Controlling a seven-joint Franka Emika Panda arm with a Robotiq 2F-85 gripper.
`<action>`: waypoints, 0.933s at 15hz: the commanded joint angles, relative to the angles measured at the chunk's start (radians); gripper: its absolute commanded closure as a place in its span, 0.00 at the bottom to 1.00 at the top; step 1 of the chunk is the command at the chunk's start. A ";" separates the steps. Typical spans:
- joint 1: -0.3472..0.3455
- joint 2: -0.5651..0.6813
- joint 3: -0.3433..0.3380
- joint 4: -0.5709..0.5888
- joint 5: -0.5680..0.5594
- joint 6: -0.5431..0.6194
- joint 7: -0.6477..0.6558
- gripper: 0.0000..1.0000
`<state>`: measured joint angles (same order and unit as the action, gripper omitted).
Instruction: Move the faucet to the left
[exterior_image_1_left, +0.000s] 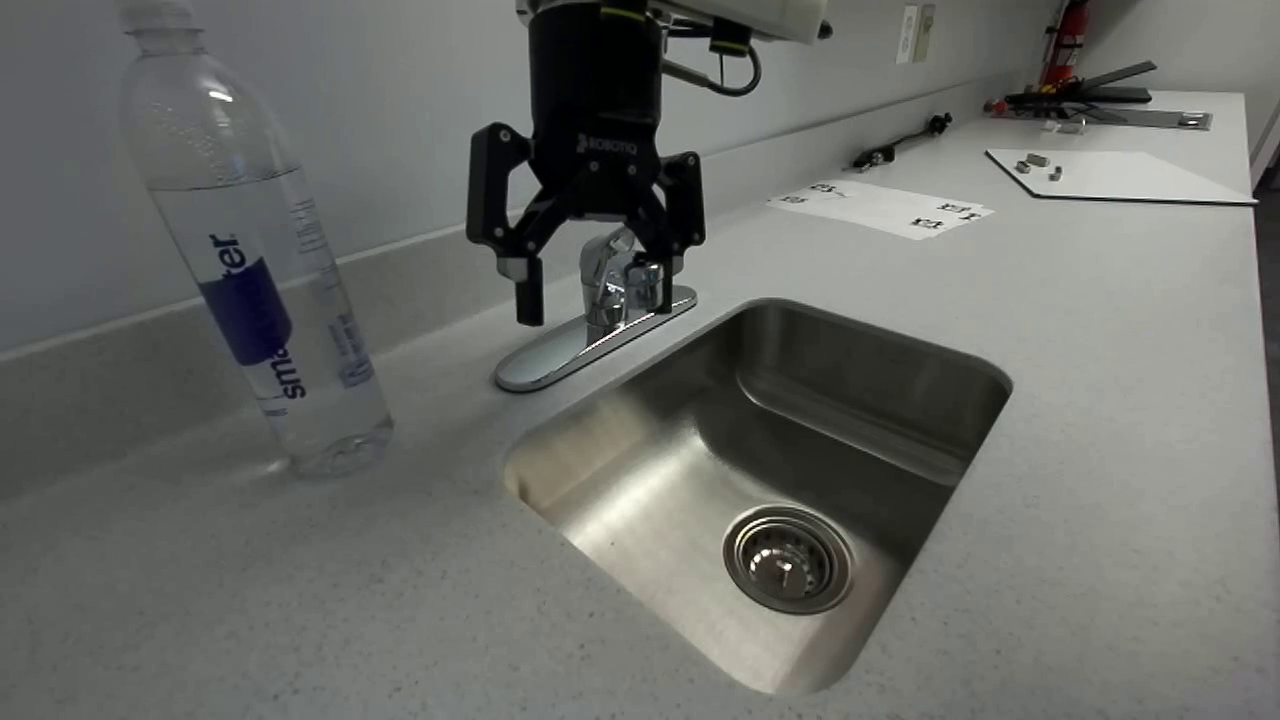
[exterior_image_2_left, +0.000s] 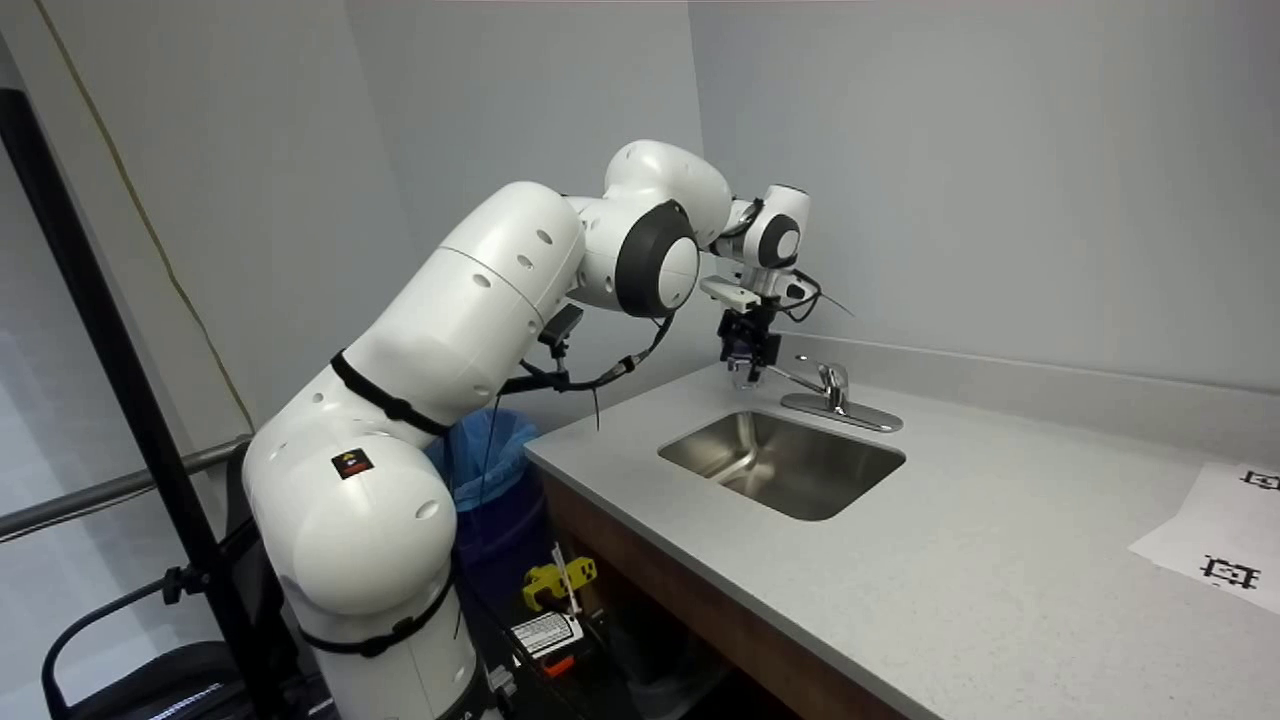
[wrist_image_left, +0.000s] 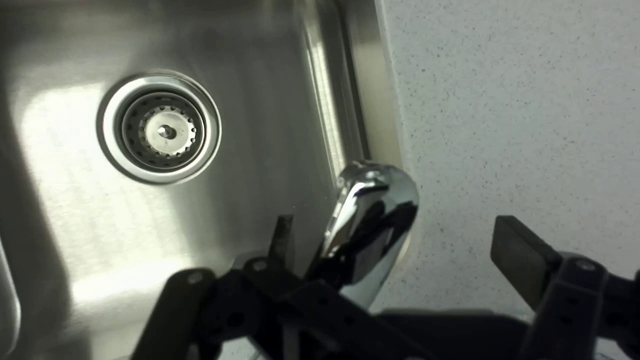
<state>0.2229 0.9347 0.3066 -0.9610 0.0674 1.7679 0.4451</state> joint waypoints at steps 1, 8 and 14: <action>0.005 0.037 0.026 0.079 0.031 0.048 -0.003 0.00; 0.003 0.043 0.044 0.075 0.026 0.109 -0.015 0.00; 0.003 0.046 0.053 0.073 0.017 0.137 -0.023 0.00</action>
<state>0.2234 0.9486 0.3417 -0.9589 0.0675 1.8741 0.4443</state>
